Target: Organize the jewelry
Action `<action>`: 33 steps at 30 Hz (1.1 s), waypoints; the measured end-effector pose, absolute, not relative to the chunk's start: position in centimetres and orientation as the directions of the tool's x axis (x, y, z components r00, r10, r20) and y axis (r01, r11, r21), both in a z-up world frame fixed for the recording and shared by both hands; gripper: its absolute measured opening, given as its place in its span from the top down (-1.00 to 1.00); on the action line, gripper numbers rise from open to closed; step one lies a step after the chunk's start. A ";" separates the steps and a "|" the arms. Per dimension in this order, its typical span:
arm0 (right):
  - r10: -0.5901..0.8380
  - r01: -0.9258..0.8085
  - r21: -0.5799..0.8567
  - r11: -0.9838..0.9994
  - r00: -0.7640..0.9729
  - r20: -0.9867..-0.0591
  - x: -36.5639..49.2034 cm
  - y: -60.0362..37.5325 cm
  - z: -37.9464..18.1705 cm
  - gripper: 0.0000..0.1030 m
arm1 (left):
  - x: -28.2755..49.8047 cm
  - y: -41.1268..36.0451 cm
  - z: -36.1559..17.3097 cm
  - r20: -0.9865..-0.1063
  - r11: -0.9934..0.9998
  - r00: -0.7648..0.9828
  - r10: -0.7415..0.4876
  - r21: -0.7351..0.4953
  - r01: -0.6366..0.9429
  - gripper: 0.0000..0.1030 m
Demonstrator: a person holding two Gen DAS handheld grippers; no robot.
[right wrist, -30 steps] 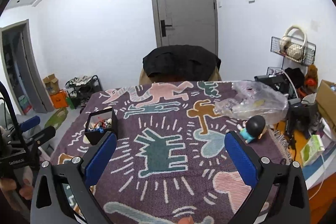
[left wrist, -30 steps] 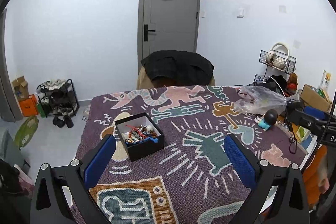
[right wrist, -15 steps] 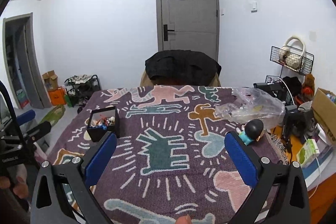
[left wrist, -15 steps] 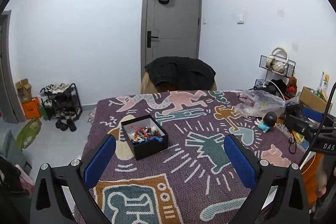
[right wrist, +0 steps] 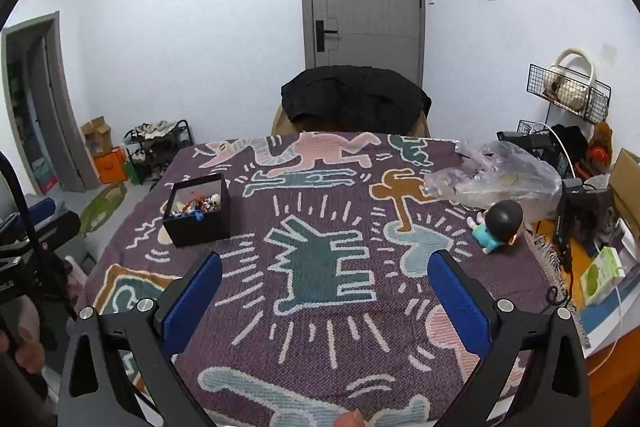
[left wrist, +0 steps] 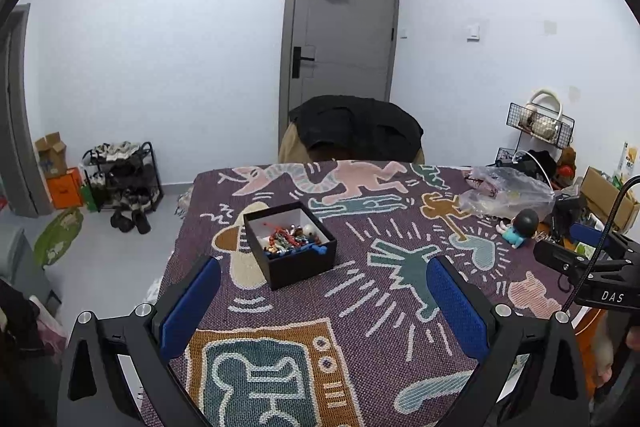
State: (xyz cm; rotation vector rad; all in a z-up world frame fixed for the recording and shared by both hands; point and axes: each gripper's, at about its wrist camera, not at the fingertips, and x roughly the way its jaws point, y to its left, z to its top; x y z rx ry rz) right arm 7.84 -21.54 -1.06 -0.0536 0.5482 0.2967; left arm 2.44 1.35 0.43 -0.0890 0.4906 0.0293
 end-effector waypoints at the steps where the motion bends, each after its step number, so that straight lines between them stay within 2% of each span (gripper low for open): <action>1: 0.264 -0.292 0.028 0.956 0.812 -0.521 7.8 -21.5 -1.1 -1.00 | 2.4 1.4 0.4 -0.473 0.996 0.881 0.007 -0.079 -0.050 -0.99; 33: 0.263 -0.292 0.028 0.956 0.811 -0.523 7.9 -21.5 -1.1 -1.00 | 2.3 1.1 -0.3 -0.481 0.996 0.877 -0.002 -0.082 -0.042 -0.99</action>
